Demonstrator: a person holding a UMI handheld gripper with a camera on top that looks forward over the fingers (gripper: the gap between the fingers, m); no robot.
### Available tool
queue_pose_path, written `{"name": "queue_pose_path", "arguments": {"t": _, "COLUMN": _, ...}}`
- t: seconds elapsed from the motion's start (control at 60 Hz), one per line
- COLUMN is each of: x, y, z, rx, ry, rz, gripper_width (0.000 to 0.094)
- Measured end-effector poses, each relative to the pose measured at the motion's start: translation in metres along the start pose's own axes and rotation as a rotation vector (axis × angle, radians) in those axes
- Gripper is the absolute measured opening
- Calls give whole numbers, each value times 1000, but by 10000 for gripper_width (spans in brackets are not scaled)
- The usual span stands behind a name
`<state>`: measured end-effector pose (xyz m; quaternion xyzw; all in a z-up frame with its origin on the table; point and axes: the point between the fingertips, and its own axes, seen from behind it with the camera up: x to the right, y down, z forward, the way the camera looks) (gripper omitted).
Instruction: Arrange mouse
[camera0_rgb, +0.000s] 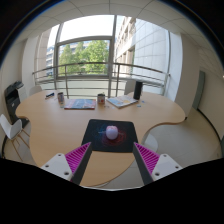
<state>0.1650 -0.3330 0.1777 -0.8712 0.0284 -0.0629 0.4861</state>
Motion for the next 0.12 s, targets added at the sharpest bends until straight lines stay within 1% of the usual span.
{"name": "queue_pose_path", "arguments": {"t": 0.117, "x": -1, "y": 3, "z": -3, "rx": -2, "ry": -1, "rz": -11, "gripper_width": 845}}
